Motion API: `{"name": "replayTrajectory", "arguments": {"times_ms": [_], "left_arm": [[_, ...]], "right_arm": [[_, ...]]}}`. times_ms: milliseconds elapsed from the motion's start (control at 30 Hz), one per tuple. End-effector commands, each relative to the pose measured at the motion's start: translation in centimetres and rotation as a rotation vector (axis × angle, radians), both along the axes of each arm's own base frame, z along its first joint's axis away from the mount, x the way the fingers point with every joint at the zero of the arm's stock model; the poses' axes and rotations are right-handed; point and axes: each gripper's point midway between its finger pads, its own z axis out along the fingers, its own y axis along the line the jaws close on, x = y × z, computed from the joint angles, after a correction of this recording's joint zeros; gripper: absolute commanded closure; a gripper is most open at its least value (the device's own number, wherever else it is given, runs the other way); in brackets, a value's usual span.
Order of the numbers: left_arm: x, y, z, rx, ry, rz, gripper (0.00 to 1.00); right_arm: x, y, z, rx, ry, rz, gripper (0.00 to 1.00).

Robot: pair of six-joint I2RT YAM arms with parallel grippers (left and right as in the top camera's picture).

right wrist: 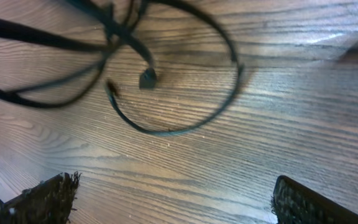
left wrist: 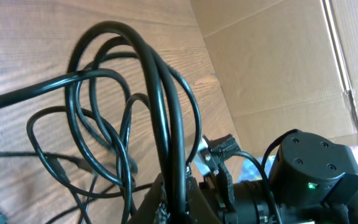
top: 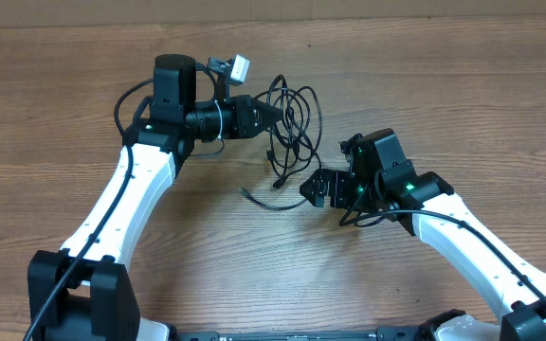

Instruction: Untangle cables

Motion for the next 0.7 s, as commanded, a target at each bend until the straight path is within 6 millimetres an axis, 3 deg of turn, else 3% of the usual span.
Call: {"name": "replayTrajectory", "arguments": {"times_ms": [0,233,467,667], "left_arm": [[-0.6,-0.2,2.3,-0.033,-0.014,-0.016,0.96],[-0.7,-0.2,2.2,-0.053,0.070,0.011,0.96],[-0.8,-0.2,2.2,-0.055,0.081,0.010,0.96],[-1.5,-0.5,2.6,-0.081,0.085,-0.031,0.96]], "right_arm": [[0.7,0.5,0.9,0.018,-0.039,0.020,0.00],[1.8,0.8,1.6,0.036,-0.092,0.018,0.00],[4.2,-1.6,1.3,-0.103,-0.188,-0.088,0.00],[6.5,-1.3,3.0,-0.080,-0.304,-0.114,0.00]]}}
